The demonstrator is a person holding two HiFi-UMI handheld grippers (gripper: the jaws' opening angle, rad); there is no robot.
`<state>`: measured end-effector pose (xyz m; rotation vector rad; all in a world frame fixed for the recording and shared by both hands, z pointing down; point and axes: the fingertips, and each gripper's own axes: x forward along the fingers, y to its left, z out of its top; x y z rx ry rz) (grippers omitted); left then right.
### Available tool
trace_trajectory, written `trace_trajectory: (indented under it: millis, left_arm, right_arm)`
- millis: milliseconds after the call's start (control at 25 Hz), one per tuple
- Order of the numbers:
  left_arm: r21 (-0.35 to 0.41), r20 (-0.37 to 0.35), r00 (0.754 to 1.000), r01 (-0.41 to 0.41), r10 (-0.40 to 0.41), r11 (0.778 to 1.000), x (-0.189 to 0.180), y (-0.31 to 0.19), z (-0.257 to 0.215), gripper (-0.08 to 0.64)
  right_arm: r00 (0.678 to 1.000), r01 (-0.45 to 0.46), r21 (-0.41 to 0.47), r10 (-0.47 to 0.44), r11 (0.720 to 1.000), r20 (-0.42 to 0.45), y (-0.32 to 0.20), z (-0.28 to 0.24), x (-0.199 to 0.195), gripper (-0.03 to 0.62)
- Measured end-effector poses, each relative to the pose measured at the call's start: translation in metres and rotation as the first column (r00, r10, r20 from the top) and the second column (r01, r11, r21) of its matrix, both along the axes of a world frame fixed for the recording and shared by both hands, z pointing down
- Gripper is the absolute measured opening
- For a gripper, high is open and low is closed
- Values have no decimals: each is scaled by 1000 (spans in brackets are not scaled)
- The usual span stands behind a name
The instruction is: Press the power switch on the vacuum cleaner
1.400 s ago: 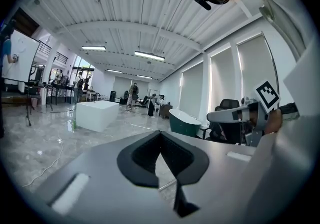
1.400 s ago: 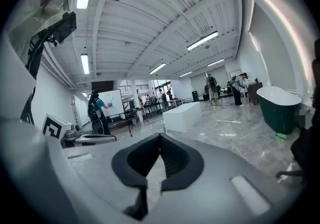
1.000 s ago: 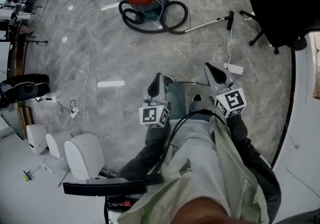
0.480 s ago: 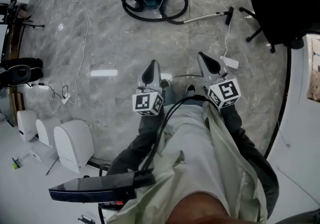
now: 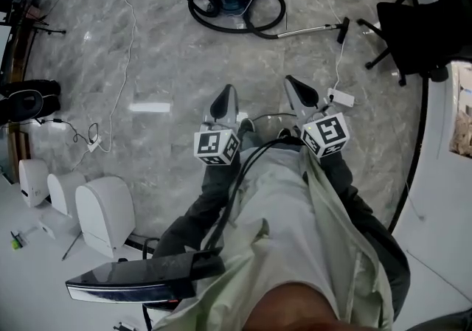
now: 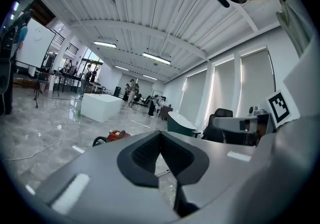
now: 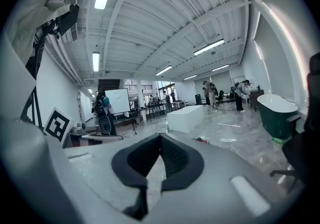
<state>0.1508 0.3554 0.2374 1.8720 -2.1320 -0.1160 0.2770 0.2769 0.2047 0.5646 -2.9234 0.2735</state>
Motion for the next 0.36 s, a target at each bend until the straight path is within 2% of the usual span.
trace_trajectory:
  millis: [360]
  left_arm:
    - [-11,-27,996,-83,83,996,-13,-11,1,0]
  right_arm:
    - [998,-62,1,62,998,-24,4,-5,-9,2]
